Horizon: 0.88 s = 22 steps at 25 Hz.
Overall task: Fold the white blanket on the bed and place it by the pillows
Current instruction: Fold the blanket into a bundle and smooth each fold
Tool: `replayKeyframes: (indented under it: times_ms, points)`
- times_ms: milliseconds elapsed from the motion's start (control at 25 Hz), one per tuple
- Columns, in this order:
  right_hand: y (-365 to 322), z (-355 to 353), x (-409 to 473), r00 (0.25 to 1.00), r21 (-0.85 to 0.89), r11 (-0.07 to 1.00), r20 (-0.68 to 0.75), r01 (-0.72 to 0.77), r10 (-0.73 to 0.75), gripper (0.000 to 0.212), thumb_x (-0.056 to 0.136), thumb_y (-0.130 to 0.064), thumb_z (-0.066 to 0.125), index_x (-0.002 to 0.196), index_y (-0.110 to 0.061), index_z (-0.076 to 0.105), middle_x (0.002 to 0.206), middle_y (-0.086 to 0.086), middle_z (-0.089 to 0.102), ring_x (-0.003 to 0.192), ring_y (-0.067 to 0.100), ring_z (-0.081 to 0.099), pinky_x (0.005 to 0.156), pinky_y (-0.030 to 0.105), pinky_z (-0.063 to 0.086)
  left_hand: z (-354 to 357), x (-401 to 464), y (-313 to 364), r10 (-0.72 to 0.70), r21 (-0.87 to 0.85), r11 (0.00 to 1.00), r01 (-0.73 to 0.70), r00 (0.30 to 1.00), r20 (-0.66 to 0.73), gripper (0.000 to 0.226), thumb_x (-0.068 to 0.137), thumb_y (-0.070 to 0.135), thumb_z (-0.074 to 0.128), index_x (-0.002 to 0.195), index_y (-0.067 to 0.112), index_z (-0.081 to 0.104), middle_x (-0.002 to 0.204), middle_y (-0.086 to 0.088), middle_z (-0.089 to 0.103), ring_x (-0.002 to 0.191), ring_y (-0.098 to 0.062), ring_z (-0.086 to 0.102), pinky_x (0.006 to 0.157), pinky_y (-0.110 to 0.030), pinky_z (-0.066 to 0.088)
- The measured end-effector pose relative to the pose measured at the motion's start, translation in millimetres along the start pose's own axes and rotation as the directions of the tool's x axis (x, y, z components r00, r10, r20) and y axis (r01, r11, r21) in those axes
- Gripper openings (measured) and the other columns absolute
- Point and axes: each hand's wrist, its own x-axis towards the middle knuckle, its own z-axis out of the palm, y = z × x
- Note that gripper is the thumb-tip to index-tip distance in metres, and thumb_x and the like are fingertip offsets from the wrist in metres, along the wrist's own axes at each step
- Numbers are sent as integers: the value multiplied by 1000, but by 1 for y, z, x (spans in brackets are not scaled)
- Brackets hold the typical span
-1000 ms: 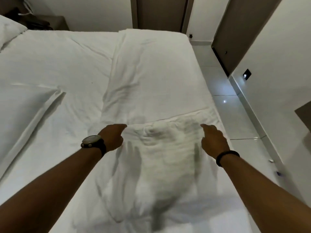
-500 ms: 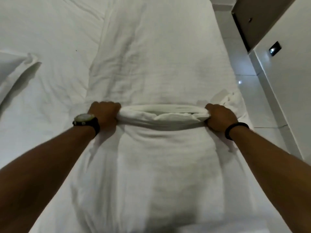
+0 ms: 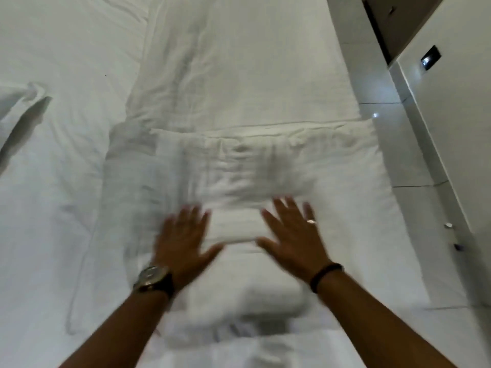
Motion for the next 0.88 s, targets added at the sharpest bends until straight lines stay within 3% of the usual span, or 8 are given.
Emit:
replayKeyframes:
  times_ms: [200,320,400,480,600,680,760,880]
  points:
    - [122,-17,-82,902,-217,885,45,-412,430,93,84,-80,6,152,-20,26,163,7,15,150,31,14,115,62,11,5,-46,-57,-229,51,972,229,973,-5,102,79,85,7,155,18,23,163,-12,12,150,-35,10,118,-48,-2]
    - [58,-3,-110,971,-136,964,31,-230,237,92,80,-81,32,152,-24,29,162,10,20,149,31,18,114,60,10,17,-74,0,-78,-21,997,79,996,36,102,74,90,20,156,29,11,165,-4,0,151,-30,-3,114,-52,-11]
    - [47,15,-158,993,-246,964,45,-99,113,88,78,-63,56,151,-21,31,160,14,23,146,35,25,112,64,15,27,-114,-2,37,46,998,-39,999,36,109,68,85,49,155,26,19,164,-6,10,151,-34,7,113,-62,-3]
    - [65,16,-189,970,-314,918,-67,-241,232,68,85,-30,50,149,-15,32,156,22,28,141,42,33,107,66,23,35,-140,-29,-44,97,994,43,999,10,118,55,58,78,154,18,25,162,-12,19,147,-44,17,110,-70,3]
    - [78,12,-180,932,-394,845,-132,-362,338,51,86,-1,35,135,-3,51,134,31,53,122,51,51,100,65,33,42,-143,-48,-26,232,972,44,996,-80,64,84,19,56,145,3,41,150,-25,40,130,-55,42,98,-72,31]
    - [70,-4,-161,939,-367,866,-94,-340,330,28,81,6,46,102,2,64,96,29,65,88,49,64,78,57,50,41,-133,-49,-3,306,951,46,990,-139,40,94,9,40,128,-4,55,127,-32,59,102,-52,63,70,-57,52]
    - [56,-27,-160,956,-336,896,-48,-289,291,14,73,10,58,83,0,61,73,23,61,65,42,62,57,40,42,30,-141,-52,20,336,940,51,978,-206,31,82,1,58,112,-5,61,107,-31,66,82,-45,67,56,-48,54]
    - [35,-64,-189,957,-316,905,-37,-284,287,13,74,5,60,83,-4,60,75,20,62,66,41,62,57,37,31,-2,-181,-51,-4,311,948,68,979,-202,33,69,-4,69,102,-3,64,96,-27,67,74,-41,67,54,-47,54]
